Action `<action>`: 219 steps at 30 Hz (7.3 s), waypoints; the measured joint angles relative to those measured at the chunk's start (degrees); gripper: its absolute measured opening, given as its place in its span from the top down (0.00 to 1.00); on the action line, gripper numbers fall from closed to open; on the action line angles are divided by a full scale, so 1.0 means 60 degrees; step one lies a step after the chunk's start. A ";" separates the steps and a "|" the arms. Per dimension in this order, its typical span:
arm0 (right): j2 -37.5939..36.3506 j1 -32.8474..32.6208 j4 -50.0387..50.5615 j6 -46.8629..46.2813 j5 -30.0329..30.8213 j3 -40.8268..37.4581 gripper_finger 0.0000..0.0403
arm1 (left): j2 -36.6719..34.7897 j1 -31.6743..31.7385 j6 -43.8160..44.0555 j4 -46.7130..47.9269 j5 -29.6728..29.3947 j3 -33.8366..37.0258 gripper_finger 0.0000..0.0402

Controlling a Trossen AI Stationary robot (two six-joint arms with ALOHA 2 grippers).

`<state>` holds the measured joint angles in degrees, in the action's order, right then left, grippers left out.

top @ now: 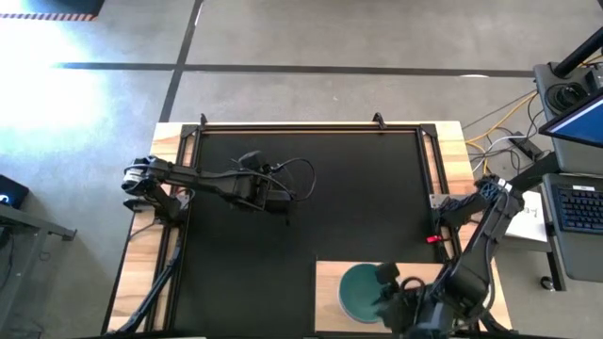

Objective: Place and stack bowls onto a shelf

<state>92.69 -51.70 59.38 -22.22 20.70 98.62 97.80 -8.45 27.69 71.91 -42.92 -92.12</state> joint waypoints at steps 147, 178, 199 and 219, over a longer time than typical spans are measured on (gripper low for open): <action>-1.2547 0.8767 -1.3659 0.3955 0.2558 -1.6330 0.81 | -1.1476 0.3184 -0.5249 -1.8516 0.2572 1.5241 0.62; -1.2547 0.8767 -1.3655 0.3953 0.2558 -1.6329 0.81 | -1.5540 0.3184 -0.5246 -1.4244 0.2488 1.5172 0.62; -1.2547 0.8767 -1.3658 0.3956 0.2558 -1.6329 0.81 | -1.5114 0.3184 -0.5243 -1.4257 0.2492 1.5152 0.62; -1.2547 0.8767 -1.3656 0.3953 0.2558 -1.6329 0.81 | -1.4789 0.3184 -0.5242 -1.4253 0.2492 1.5143 0.62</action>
<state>17.41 0.90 -22.55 1.50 36.05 0.64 9.07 10.66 -3.76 -13.61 -27.97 -1.26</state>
